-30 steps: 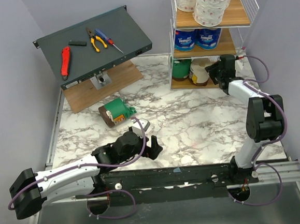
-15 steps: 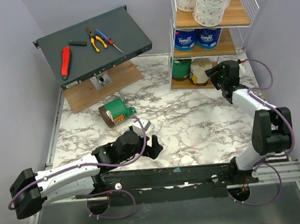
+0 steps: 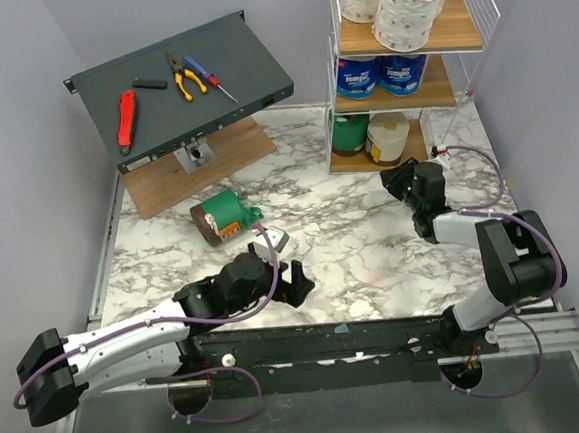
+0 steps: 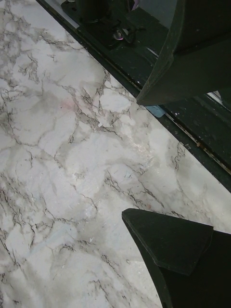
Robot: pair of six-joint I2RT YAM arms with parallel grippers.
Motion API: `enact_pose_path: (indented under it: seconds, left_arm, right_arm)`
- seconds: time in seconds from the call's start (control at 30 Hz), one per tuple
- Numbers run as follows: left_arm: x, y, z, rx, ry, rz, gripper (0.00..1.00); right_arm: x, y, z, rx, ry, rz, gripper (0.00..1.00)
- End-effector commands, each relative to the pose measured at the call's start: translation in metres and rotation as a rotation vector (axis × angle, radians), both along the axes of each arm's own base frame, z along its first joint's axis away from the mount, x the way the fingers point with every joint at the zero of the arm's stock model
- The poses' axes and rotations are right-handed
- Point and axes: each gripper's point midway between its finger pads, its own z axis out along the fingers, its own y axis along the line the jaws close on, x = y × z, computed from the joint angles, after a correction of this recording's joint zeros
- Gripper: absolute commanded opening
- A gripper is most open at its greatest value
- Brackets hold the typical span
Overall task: Place and organize the paper towels onto the shelf
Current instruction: Place the paper towel on the shelf.
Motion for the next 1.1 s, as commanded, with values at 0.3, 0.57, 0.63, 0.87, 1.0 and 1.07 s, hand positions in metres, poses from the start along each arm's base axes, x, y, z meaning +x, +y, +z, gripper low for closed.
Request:
enact_pose_path:
  seconds: [0.3,0.57,0.63,0.87,1.0,1.07]
  left_arm:
    - [0.006,0.016,0.006,0.002,-0.032,0.060,0.94]
    - [0.008,0.021,0.003,0.014,-0.035,0.085,0.94]
    - [0.008,0.021,0.004,0.018,-0.034,0.084,0.94]
    - [0.009,0.020,0.003,0.030,-0.031,0.085,0.94]
    - [0.011,0.021,0.004,0.035,-0.034,0.094,0.94]
    - [0.012,0.022,0.003,0.041,-0.036,0.099,0.94]
  right_arm:
    - [0.062,-0.022,-0.006,-0.016,-0.105,-0.176,0.21]
    - [0.077,-0.022,-0.031,-0.027,-0.068,-0.192,0.21]
    - [0.081,-0.023,-0.034,-0.025,-0.065,-0.197,0.21]
    - [0.096,-0.026,-0.041,-0.037,-0.055,-0.212,0.21]
    - [0.107,-0.031,-0.042,-0.031,-0.055,-0.219,0.22]
    - [0.111,-0.032,-0.043,-0.033,-0.053,-0.217,0.22]
